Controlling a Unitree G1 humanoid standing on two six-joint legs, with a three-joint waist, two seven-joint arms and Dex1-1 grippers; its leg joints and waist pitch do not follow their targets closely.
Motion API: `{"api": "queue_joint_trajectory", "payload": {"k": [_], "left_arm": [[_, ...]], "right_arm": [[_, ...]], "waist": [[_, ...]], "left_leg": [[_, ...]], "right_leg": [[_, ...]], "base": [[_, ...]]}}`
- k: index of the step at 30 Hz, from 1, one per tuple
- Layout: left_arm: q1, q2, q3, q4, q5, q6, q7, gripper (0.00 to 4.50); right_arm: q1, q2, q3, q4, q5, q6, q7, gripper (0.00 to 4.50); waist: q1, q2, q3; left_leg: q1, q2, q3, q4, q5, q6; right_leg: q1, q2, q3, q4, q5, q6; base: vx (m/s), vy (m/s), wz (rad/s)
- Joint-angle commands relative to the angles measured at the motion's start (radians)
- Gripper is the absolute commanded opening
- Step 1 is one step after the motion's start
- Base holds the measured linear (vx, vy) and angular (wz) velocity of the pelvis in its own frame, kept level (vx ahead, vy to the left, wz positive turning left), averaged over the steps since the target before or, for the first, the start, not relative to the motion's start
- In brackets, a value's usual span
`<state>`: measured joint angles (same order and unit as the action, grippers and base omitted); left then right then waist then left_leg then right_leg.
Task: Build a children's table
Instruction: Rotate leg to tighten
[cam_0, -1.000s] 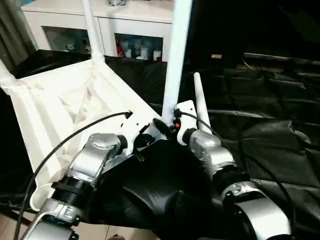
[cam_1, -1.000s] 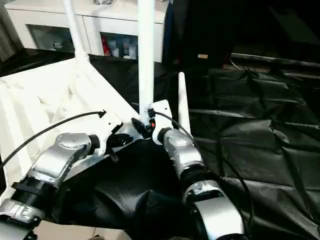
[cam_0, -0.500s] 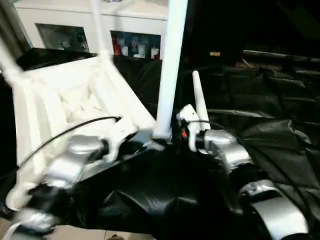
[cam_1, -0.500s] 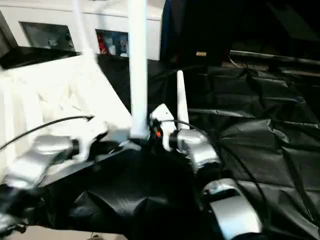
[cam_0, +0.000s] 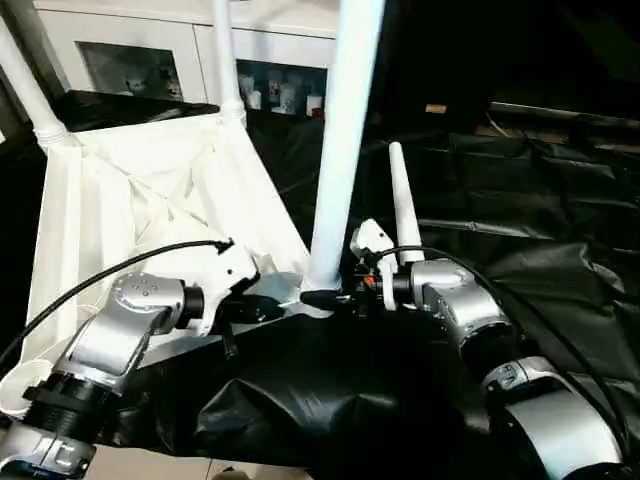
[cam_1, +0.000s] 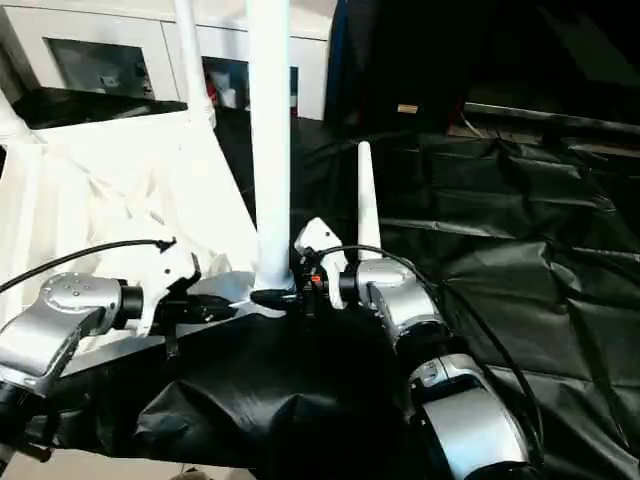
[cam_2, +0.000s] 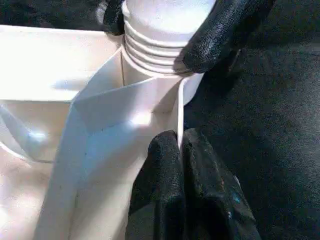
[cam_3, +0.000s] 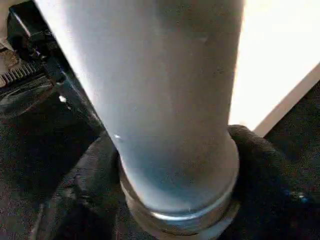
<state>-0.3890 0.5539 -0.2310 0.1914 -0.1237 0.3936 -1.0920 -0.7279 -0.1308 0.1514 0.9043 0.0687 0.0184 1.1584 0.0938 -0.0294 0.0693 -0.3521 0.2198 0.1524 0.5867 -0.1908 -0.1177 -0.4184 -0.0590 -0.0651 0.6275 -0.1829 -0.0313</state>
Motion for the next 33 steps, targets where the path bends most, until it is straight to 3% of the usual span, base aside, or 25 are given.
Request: {"api": "queue_joint_trajectory", "payload": {"k": [1,4,7,9,11,12,16,18,20,26,31,33], "left_arm": [[-0.001,-0.009,0.007,-0.036,-0.028,0.005,-0.012,0.0],[-0.004,-0.024,0.009,-0.031,-0.03,0.008,0.007,0.0],[-0.039,-0.102,0.012,0.032,0.012,0.02,0.139,0.0],[-0.067,-0.152,0.013,0.077,0.037,0.023,0.217,0.0],[-0.091,-0.192,0.015,0.113,0.056,0.031,0.281,0.0],[-0.101,-0.208,0.017,0.127,0.061,0.035,0.305,0.0],[-0.165,-0.293,0.037,0.2,0.082,0.056,0.438,0.0],[-0.173,-0.308,0.038,0.207,0.087,0.057,0.447,0.0],[-0.168,-0.312,0.032,0.196,0.089,0.053,0.434,0.0],[-0.126,-0.266,0.017,0.139,0.083,0.041,0.355,0.0],[-0.079,-0.187,-0.004,0.091,0.065,0.005,0.226,0.0],[-0.056,-0.146,-0.012,0.061,0.05,0.001,0.161,0.0]], "right_arm": [[0.001,0.005,0.015,-0.008,0.005,0.003,0.03,2.8],[0.016,0.017,0.001,-0.015,0.016,0.009,0.007,2.76],[0.05,0.075,-0.019,-0.011,0.008,0.014,-0.147,2.74],[0.058,0.112,-0.033,0.013,-0.005,0.009,-0.268,2.74],[0.058,0.143,-0.047,0.038,-0.014,0.011,-0.367,2.74],[0.057,0.157,-0.053,0.048,-0.019,0.006,-0.413,2.73],[0.023,0.24,-0.096,0.11,-0.012,0.033,-0.621,2.73],[0.02,0.255,-0.091,0.11,-0.019,0.028,-0.622,2.73],[0.017,0.266,-0.092,0.106,-0.009,0.035,-0.585,3.29],[0.019,0.244,-0.069,0.077,-0.004,0.041,-0.469,3.93],[0.03,0.175,-0.026,0.032,-0.003,0.025,-0.297,3.93],[0.035,0.141,-0.015,0.003,0.003,0.028,-0.222,3.93]], "waist": [[0.002,0.009,-0.068],[0.003,0.009,-0.069],[0.001,0.016,-0.067],[-0.002,0.014,-0.064],[-0.003,0.014,-0.061],[-0.003,0.015,-0.062],[-0.005,0.018,-0.061],[-0.003,0.018,-0.062],[-0.003,0.016,-0.062],[-0.005,0.007,-0.062],[-0.005,0.01,-0.066],[-0.007,0.017,-0.07]], "left_leg": [[-0.002,0.008,0.014,-0.068,-0.132,0.041],[-0.002,0.008,0.014,-0.067,-0.131,0.037],[-0.001,0.008,0.014,-0.069,-0.147,0.024],[0.001,0.005,0.012,-0.073,-0.186,0.004],[0.008,0.001,0.014,-0.072,-0.21,-0.007],[0.005,0.001,0.012,-0.073,-0.213,-0.008],[0.009,-0.001,0.012,-0.074,-0.227,-0.011],[0.009,0.0,0.011,-0.074,-0.241,-0.007],[0.003,0.001,0.009,-0.076,-0.239,0.002],[-0.003,0.003,0.01,-0.077,-0.214,0.018],[-0.006,0.005,0.01,-0.075,-0.183,0.03],[-0.008,0.006,0.009,-0.074,-0.168,0.036]], "right_leg": [[0.065,-0.07,0.047,-0.066,-0.161,-0.224],[0.066,-0.07,0.048,-0.065,-0.157,-0.223],[0.064,-0.07,0.049,-0.069,-0.166,-0.22],[0.067,-0.071,0.048,-0.08,-0.264,-0.19],[0.058,-0.07,0.05,-0.091,-0.34,-0.163],[0.06,-0.072,0.05,-0.093,-0.372,-0.148],[0.052,-0.068,0.048,-0.098,-0.397,-0.135],[0.052,-0.07,0.048,-0.1,-0.41,-0.128],[0.053,-0.07,0.047,-0.098,-0.394,-0.123],[0.055,-0.073,0.048,-0.094,-0.359,-0.132],[0.06,-0.073,0.048,-0.087,-0.294,-0.153],[0.063,-0.071,0.048,-0.08,-0.245,-0.172]], "base": [[0.0,0.0,0.0],[0.0,0.0,0.0],[0.0,0.0,0.0],[0.0,0.0,0.0],[0.0,0.0,0.0],[0.0,0.0,0.0],[0.0,0.0,0.0],[0.0,0.0,0.0],[0.0,0.0,0.0],[0.0,0.0,0.0],[0.0,0.0,0.0],[0.0,0.0,0.0]]}}
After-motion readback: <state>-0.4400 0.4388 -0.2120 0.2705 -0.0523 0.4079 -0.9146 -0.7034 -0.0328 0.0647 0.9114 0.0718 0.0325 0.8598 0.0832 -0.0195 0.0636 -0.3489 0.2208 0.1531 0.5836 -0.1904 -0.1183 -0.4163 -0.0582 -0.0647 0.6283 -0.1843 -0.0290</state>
